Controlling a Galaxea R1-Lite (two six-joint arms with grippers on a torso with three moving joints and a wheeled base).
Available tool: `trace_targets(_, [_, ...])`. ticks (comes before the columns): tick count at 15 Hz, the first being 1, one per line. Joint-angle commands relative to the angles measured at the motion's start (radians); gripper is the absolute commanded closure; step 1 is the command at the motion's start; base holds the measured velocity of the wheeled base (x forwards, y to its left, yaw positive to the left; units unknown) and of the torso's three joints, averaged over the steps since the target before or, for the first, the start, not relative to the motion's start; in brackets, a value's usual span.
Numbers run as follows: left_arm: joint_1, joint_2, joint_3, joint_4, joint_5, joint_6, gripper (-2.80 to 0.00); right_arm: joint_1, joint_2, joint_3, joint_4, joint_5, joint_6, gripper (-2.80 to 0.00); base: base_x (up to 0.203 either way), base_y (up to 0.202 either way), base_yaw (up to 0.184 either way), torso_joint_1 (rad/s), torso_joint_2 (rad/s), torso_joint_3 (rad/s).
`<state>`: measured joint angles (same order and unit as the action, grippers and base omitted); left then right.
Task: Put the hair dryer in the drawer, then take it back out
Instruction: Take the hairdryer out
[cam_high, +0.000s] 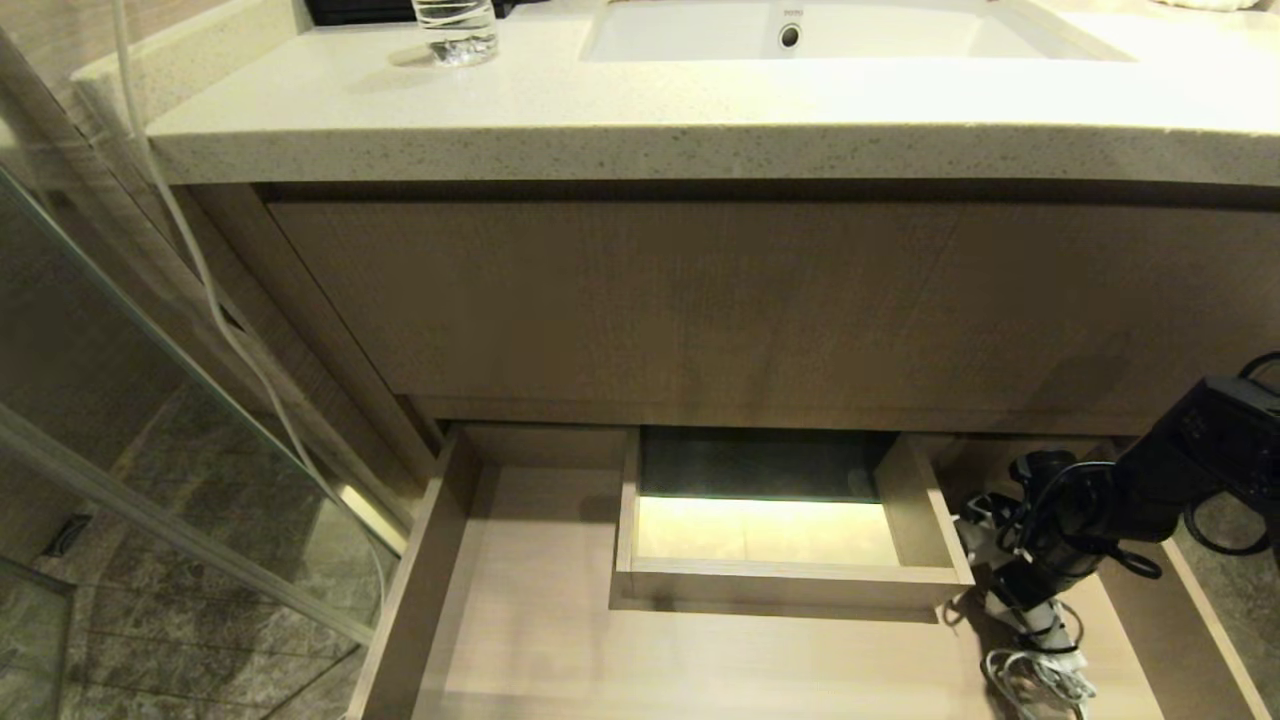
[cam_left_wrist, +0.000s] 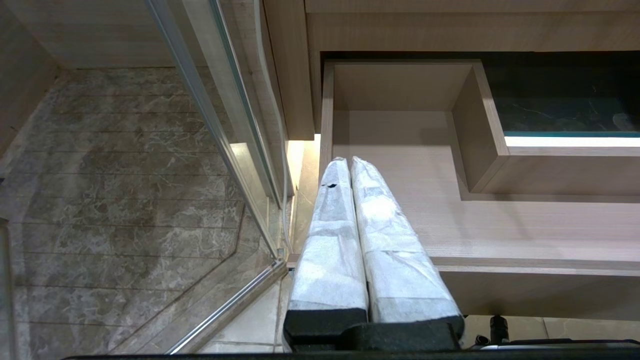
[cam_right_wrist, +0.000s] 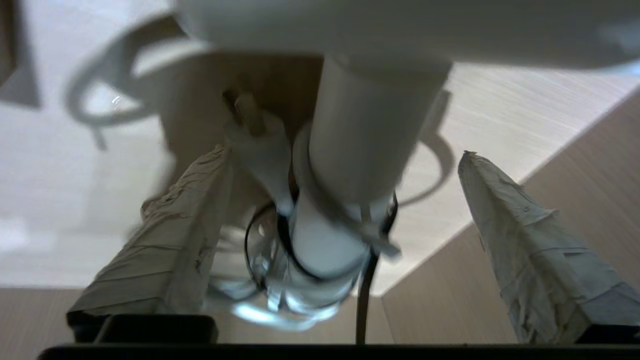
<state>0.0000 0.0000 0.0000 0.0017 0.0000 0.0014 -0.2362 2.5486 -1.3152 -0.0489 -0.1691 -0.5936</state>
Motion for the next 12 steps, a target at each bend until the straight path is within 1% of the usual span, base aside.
trace_targets(1, [0.000, 0.000, 0.000, 0.000, 0.000, 0.000, 0.00, 0.000, 0.051, -0.028, -0.001, 0.001, -0.003, -2.80, 0.000, 0.000, 0.000, 0.000, 0.00, 0.000])
trace_targets(11, [0.000, 0.000, 0.000, 0.000, 0.000, 0.000, 0.00, 0.000, 0.114, -0.082, -0.019, 0.031, -0.007, -2.80, 0.000, 0.000, 0.000, 0.000, 0.00, 0.000])
trace_targets(12, [0.000, 0.000, 0.000, 0.000, 0.000, 0.000, 0.00, 0.000, 0.114, -0.082, -0.019, 0.031, -0.013, 0.00, 0.000, 0.000, 0.000, 0.000, 0.00, 0.000])
